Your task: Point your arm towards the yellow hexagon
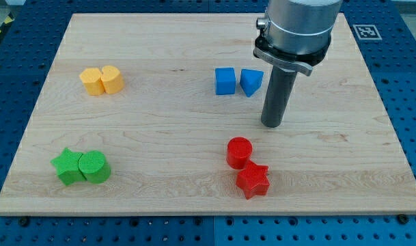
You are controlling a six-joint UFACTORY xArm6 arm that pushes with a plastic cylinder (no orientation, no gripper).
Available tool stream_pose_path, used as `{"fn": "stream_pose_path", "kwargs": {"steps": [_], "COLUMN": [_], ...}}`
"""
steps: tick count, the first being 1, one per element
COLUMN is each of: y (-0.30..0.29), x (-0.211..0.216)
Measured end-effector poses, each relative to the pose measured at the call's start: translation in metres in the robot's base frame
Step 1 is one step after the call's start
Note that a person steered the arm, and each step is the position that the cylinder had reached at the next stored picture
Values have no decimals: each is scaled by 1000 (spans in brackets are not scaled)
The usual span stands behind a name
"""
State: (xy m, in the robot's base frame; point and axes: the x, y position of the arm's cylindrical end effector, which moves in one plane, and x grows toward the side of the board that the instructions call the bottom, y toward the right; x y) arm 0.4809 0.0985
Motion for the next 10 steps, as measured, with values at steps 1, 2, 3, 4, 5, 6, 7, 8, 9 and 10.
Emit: {"fn": "stream_pose_path", "kwargs": {"steps": [1, 2, 3, 4, 5, 6, 7, 8, 9, 10], "y": [-5, -35, -66, -98, -129, -161, -209, -262, -305, -308], "x": [0, 0, 0, 0, 0, 0, -2, -16, -52, -52]}}
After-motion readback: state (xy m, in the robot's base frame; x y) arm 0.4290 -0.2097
